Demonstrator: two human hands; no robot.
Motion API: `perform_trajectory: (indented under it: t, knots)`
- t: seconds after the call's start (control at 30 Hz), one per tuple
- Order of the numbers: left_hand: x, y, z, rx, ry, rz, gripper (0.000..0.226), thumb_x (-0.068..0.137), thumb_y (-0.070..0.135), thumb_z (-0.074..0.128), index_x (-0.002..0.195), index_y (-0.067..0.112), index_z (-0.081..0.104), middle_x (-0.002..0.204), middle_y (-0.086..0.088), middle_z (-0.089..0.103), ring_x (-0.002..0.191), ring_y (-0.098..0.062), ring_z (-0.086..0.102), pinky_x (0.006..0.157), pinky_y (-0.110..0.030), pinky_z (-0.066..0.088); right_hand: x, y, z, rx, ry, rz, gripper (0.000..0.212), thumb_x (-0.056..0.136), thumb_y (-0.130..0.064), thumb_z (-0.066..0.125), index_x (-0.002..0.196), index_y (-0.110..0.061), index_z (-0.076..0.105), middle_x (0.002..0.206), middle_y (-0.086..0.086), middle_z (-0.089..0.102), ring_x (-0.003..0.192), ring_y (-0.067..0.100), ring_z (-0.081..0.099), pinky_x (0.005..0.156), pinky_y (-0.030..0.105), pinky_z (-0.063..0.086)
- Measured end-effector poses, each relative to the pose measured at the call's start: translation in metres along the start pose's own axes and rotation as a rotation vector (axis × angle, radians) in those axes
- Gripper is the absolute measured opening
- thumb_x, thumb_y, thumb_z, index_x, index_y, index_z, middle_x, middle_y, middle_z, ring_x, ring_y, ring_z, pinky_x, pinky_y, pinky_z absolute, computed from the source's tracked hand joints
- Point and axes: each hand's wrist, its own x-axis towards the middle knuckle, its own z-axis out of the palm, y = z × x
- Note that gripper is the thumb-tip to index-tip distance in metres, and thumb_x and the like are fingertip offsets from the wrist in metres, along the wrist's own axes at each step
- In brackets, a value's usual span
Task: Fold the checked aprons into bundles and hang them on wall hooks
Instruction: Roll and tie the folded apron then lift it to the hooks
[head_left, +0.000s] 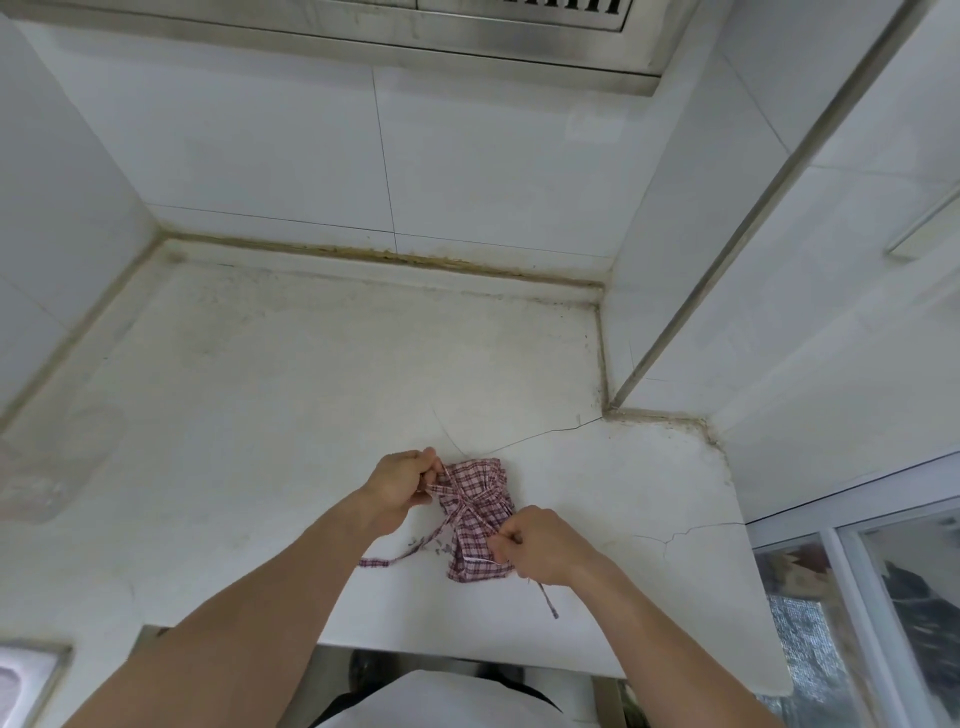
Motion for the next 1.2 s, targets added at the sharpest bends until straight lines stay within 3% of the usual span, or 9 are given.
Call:
perform_trajectory:
  t: [0.07,0.2,0.43,0.7,0.8,0.9,1.0,1.07,1.2]
  knots:
    - [-0.003,-0.001,0.001,-0.042,-0.034,-0.067,0.034,0.104,0.022,0.050,0.073,0.009,0.057,0.058,-0.001,0.041,0.052,-0.015,0.034,0.056,-0.028,0.036,0.000,-0.003,-0.003,-0.038,-0.046,0.001,0.041,0.098,-0.034,0.057,0.088,0.003,0.069,0.066,0.005,0.059,0.057,0.011,0.052,0.054,0.025,0.040]
    - [-0.003,0.010,-0.007,0.455,-0.131,-0.035,0.031,0.097,0.027,0.063,0.073,0.007,0.066,0.058,-0.001,0.045,0.051,-0.014,0.035,0.050,-0.024,0.034,-0.003,-0.003,-0.005,-0.024,-0.115,0.035,0.037,0.097,-0.036,0.059,0.089,-0.002,0.071,0.065,-0.003,0.061,0.068,0.013,0.059,0.063,0.026,0.045]
    - [0.002,0.007,-0.008,0.707,0.113,0.160,0.034,0.100,0.032,0.056,0.078,0.011,0.070,0.074,-0.001,0.061,0.063,-0.013,0.054,0.055,-0.019,0.040,-0.003,-0.010,-0.010,-0.023,-0.167,0.055,0.027,0.098,-0.039,0.058,0.087,-0.019,0.072,0.064,-0.011,0.063,0.057,0.004,0.054,0.064,0.021,0.047]
    - [0.006,0.029,-0.035,1.282,-0.125,0.277,0.027,0.077,0.040,0.083,0.073,0.025,0.061,0.088,0.009,0.060,0.081,-0.010,0.058,0.063,-0.019,0.039,-0.001,-0.009,-0.009,-0.061,-0.186,0.045,0.030,0.098,-0.039,0.058,0.073,-0.024,0.066,0.066,-0.010,0.063,0.056,0.004,0.052,0.060,0.019,0.043]
    - [0.005,0.027,-0.037,1.152,-0.083,0.345,0.022,0.074,0.022,0.087,0.076,0.024,0.066,0.077,0.011,0.057,0.068,-0.007,0.053,0.060,-0.015,0.040,0.001,-0.010,-0.009,-0.077,-0.191,0.049,0.030,0.098,-0.038,0.057,0.072,-0.025,0.065,0.066,-0.010,0.063,0.056,0.004,0.052,0.060,0.019,0.043]
    - [-0.001,0.020,-0.026,0.505,0.115,0.271,0.016,0.079,-0.005,0.077,0.080,0.010,0.072,0.060,0.005,0.062,0.060,-0.014,0.055,0.051,-0.015,0.046,0.000,-0.007,-0.007,-0.030,-0.178,0.076,0.029,0.098,-0.039,0.056,0.078,-0.022,0.068,0.066,-0.010,0.064,0.056,0.004,0.052,0.060,0.019,0.044]
    - [-0.006,0.006,-0.009,-0.004,0.133,0.034,0.019,0.088,-0.010,0.063,0.104,0.001,0.066,0.073,-0.006,0.066,0.054,-0.015,0.055,0.052,-0.025,0.054,0.000,-0.006,-0.008,-0.003,-0.177,0.091,0.029,0.099,-0.039,0.055,0.084,-0.019,0.070,0.066,-0.010,0.066,0.056,0.005,0.053,0.059,0.019,0.043]
    - [-0.003,-0.001,-0.007,-0.024,0.149,-0.001,0.018,0.091,0.000,0.067,0.108,0.006,0.062,0.072,-0.005,0.060,0.046,-0.012,0.047,0.050,-0.026,0.049,0.000,-0.005,-0.008,0.002,-0.192,0.093,0.028,0.099,-0.038,0.056,0.082,-0.020,0.069,0.066,-0.009,0.066,0.058,0.005,0.054,0.060,0.019,0.044]
    - [0.002,-0.003,-0.019,0.556,0.284,0.234,0.029,0.084,0.027,0.079,0.097,0.015,0.055,0.062,-0.006,0.054,0.049,-0.015,0.045,0.047,-0.025,0.038,-0.002,-0.007,-0.009,-0.031,-0.212,0.095,0.027,0.099,-0.037,0.057,0.080,-0.020,0.067,0.065,-0.010,0.065,0.058,0.003,0.055,0.061,0.018,0.045]
